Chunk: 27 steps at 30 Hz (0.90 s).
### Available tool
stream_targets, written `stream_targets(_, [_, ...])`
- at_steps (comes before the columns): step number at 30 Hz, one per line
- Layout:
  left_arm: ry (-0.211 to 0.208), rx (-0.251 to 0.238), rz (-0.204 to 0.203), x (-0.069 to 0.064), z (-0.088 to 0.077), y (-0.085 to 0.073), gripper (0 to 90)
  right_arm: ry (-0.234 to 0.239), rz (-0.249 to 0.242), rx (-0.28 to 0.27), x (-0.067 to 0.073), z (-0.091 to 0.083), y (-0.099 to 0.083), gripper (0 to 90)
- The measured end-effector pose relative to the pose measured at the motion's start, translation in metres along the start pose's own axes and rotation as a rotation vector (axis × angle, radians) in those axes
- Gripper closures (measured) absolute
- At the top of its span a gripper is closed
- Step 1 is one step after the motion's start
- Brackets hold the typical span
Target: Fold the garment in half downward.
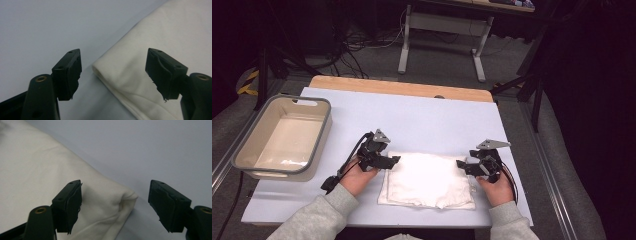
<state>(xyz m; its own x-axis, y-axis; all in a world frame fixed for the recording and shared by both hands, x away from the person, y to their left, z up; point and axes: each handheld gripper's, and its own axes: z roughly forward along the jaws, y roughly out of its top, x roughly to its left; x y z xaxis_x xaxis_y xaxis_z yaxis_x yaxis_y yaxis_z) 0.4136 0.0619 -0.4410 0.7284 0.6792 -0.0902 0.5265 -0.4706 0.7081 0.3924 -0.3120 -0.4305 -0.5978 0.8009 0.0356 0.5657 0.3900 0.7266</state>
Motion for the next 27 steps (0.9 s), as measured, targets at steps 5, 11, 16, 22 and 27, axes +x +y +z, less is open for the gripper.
stream_targets(5, [0.032,0.029,-0.002,0.004,0.007,-0.001,38.2,-0.029,0.006,0.032,-0.004,0.008,-0.001,32.0])
stream_targets(11, [0.026,0.059,-0.015,0.005,0.013,-0.002,42.3,-0.04,0.018,0.066,-0.01,0.015,-0.004,33.0])
stream_targets(16, [-0.034,0.061,-0.056,0.009,0.015,-0.003,50.9,0.001,0.006,0.073,-0.01,0.016,-0.004,47.9])
stream_targets(22, [-0.069,0.066,-0.075,0.004,0.015,-0.003,67.7,0.07,0.05,0.077,-0.011,0.015,-0.005,64.0])
stream_targets(27, [-0.066,0.071,-0.071,0.001,0.014,-0.002,78.1,0.068,0.017,0.087,-0.006,0.014,-0.003,75.8])
